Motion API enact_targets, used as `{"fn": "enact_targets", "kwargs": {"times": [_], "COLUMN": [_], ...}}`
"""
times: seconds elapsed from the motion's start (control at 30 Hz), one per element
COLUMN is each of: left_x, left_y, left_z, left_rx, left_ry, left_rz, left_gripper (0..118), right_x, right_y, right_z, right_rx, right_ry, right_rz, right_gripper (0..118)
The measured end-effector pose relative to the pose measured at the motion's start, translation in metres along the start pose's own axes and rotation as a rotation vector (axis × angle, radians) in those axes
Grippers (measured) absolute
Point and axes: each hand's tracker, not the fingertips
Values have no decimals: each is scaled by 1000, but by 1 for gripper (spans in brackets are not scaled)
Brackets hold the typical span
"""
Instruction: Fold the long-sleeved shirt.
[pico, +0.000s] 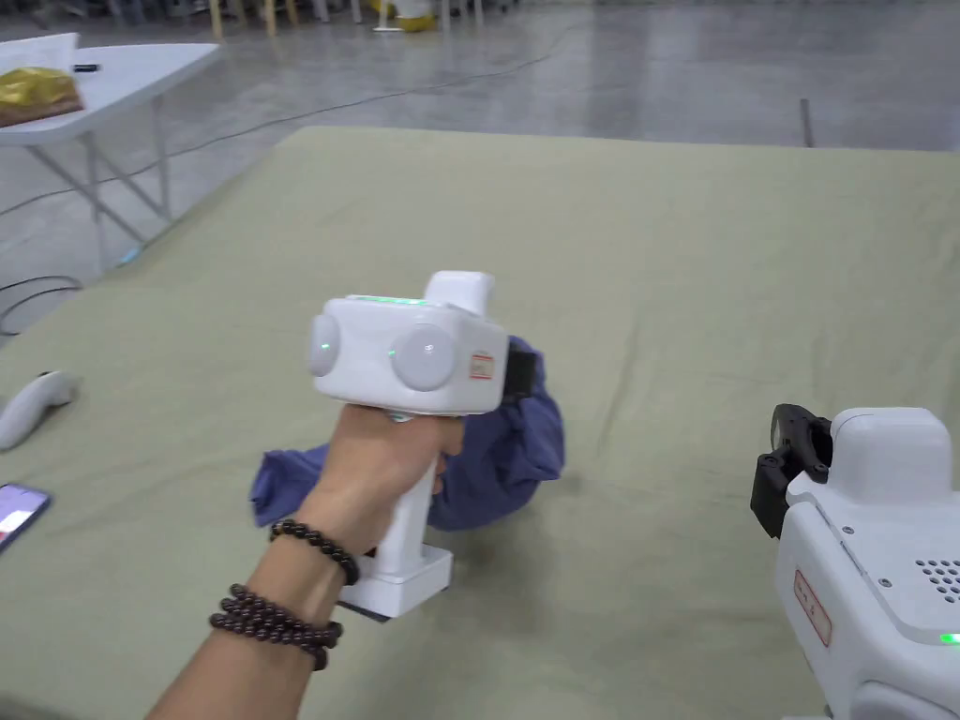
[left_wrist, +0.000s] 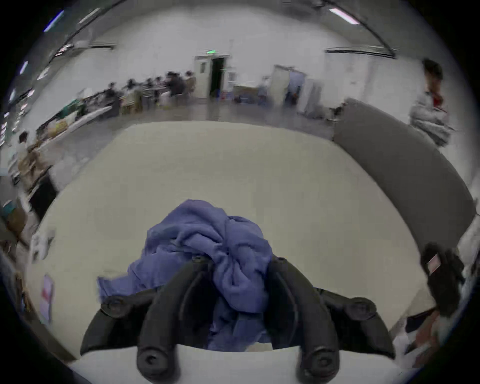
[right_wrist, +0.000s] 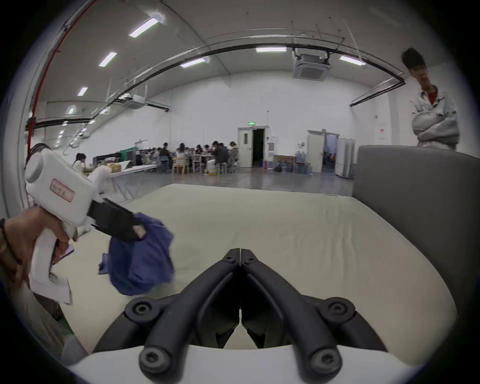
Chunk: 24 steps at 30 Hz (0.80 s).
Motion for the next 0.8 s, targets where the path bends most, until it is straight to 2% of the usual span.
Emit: {"fn": "enact_targets", "kwargs": {"times": [0.23, 0.33, 0.37, 0.43, 0.5, 0.53, 0.57, 0.6, 0.8], "left_x": [193, 261, 283, 310, 311, 302, 292, 281, 181], "left_y": [3, -5, -8, -13, -19, -19, -21, -21, -33], "left_z": [-147, -180, -188, -201, -204, -203, -196, -187, -66], "left_rx": [-163, -224, -220, -240, -229, -216, -196, -168, 115], "left_ry": [-279, -387, -414, -362, -309, -308, -322, -337, -202], "left_rz": [-87, -86, -144, -207, -170, -136, -116, -105, -53], "left_gripper": [30, 30, 30, 30, 31, 47, 97, 118, 118], "right_x": [93, 123, 133, 145, 154, 157, 159, 160, 149], "right_y": [-11, -17, -19, -21, -22, -22, -23, -23, -19], "right_z": [41, 56, 60, 68, 75, 78, 80, 81, 72], "right_rx": [-37, -63, -70, -83, -83, -81, -82, -83, -73], "right_ry": [-223, -303, -325, -354, -369, -373, -379, -381, -331], "right_rz": [-52, -53, -54, -59, -67, -68, -69, -69, -75], "right_gripper": [2, 2, 2, 2, 2, 2, 2, 2, 2]}}
